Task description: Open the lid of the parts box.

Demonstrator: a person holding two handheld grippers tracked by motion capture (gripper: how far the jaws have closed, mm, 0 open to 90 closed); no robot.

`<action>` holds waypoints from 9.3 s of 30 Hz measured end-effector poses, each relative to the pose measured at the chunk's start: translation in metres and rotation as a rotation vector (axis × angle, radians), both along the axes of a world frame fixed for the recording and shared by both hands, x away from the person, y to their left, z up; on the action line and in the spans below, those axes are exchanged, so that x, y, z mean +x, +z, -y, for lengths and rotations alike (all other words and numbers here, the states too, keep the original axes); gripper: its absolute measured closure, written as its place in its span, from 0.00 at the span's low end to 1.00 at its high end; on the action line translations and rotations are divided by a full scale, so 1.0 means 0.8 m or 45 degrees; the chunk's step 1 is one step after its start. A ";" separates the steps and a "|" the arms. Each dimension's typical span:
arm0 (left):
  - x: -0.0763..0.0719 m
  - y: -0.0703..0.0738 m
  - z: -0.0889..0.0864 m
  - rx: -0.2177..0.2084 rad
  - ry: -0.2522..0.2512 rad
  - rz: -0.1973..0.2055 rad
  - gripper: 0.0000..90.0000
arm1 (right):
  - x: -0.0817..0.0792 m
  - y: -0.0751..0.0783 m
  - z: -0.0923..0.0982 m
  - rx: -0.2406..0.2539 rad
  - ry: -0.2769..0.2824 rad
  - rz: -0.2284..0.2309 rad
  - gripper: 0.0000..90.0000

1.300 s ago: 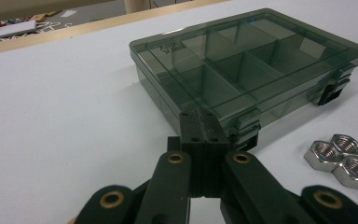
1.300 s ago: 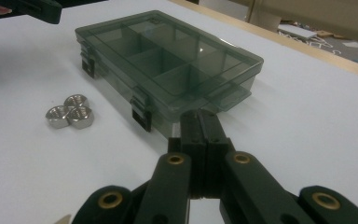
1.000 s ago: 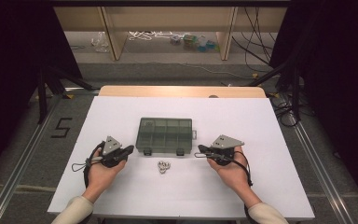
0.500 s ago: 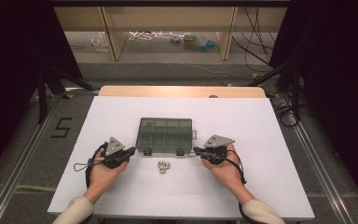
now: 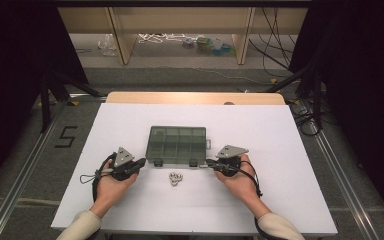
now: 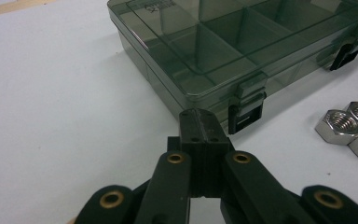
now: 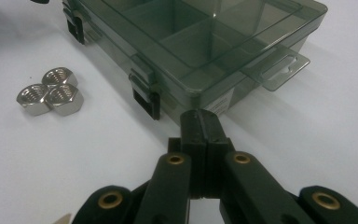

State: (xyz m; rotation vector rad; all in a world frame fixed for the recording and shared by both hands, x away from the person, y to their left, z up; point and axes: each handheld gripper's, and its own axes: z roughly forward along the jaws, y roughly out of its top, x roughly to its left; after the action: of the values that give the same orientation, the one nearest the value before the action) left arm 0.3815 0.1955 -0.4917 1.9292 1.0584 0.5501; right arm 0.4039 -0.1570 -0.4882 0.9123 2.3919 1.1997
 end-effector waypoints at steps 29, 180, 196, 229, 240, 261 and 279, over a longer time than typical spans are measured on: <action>0.000 0.003 0.003 -0.004 0.014 0.013 1.00 | -0.001 0.008 -0.002 0.034 -0.009 0.048 1.00; 0.055 0.068 0.026 -0.222 0.147 0.258 1.00 | 0.042 0.058 -0.015 0.234 -0.289 0.334 0.83; 0.048 0.059 0.019 -0.145 0.186 0.274 0.67 | 0.048 0.063 -0.024 0.230 -0.323 0.356 0.87; 0.094 0.086 0.026 -0.071 0.239 0.375 0.96 | 0.072 0.077 -0.029 0.232 -0.396 0.370 0.93; 0.097 0.090 0.025 -0.082 0.239 0.353 0.96 | 0.084 0.080 -0.031 0.239 -0.402 0.382 0.94; 0.117 0.095 0.029 -0.109 0.293 0.326 0.97 | 0.099 0.082 -0.032 0.253 -0.422 0.377 0.94; 0.127 0.096 0.030 -0.143 0.309 0.320 0.97 | 0.110 0.082 -0.032 0.275 -0.427 0.379 0.95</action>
State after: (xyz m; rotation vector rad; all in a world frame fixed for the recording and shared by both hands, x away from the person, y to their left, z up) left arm 0.4828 0.1716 -0.4151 1.5963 1.1393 0.8268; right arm 0.4915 -0.1312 -0.4228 1.0633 1.8193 1.3640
